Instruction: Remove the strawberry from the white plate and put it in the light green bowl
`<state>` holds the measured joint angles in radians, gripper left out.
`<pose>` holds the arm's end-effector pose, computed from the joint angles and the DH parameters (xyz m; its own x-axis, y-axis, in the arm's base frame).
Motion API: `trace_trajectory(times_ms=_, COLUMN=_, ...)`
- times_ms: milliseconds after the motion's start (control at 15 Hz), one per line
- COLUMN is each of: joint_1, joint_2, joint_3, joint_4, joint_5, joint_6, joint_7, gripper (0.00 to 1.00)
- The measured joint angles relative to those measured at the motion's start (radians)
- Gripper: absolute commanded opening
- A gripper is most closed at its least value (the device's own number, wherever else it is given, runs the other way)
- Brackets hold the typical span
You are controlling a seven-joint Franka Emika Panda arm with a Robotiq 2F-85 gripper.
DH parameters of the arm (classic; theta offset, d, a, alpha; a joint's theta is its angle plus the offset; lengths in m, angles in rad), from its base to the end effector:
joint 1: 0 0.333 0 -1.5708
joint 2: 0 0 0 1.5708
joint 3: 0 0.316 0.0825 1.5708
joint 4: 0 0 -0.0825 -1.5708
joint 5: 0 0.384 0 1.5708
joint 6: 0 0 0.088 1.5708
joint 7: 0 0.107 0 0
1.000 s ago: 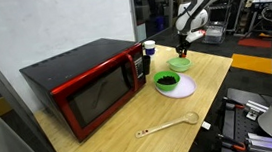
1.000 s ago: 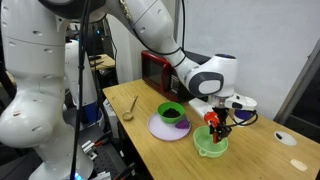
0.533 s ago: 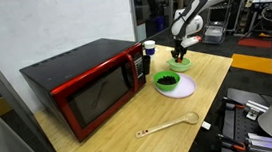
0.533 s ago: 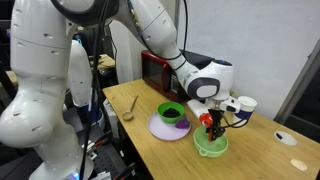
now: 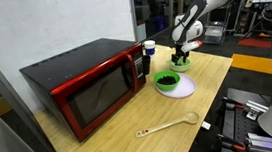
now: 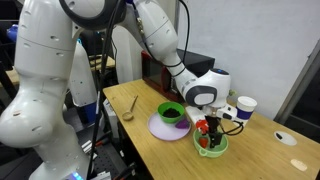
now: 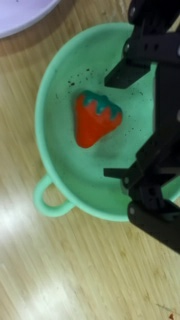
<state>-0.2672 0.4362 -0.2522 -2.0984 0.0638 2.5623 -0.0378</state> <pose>0.5103 -0.2913 0.2196 0.8730 -0.4859 0.0417 -0.4877 -0.8702 0.0700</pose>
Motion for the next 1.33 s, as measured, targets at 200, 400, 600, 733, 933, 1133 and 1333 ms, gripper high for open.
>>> trace_trajectory(times_ms=200, joint_1=0.006, joint_2=-0.023, joint_3=0.0, joint_4=0.002, joint_5=-0.017, joint_6=0.0, joint_7=0.02, gripper=1.0)
trace_trajectory(times_ms=400, joint_1=0.015, joint_2=-0.085, joint_3=0.0, joint_4=0.005, joint_5=-0.043, joint_6=-0.005, joint_7=0.034, gripper=1.0)
trace_trajectory(times_ms=600, joint_1=0.026, joint_2=-0.175, joint_3=-0.001, joint_4=0.006, joint_5=-0.079, joint_6=-0.037, joint_7=0.043, gripper=1.0)
trace_trajectory(times_ms=733, joint_1=0.032, joint_2=-0.253, joint_3=0.008, joint_4=0.006, joint_5=-0.079, joint_6=-0.111, joint_7=0.028, gripper=1.0)
trace_trajectory(times_ms=933, joint_1=0.04, joint_2=-0.388, joint_3=0.036, joint_4=0.002, joint_5=-0.052, joint_6=-0.276, joint_7=-0.06, gripper=1.0)
trace_trajectory(times_ms=1133, joint_1=0.063, joint_2=-0.528, joint_3=0.053, joint_4=-0.011, joint_5=-0.005, joint_6=-0.439, joint_7=-0.168, gripper=1.0)
trace_trajectory(times_ms=1333, joint_1=0.104, joint_2=-0.655, joint_3=0.063, joint_4=-0.051, joint_5=0.008, joint_6=-0.559, joint_7=-0.235, gripper=1.0)
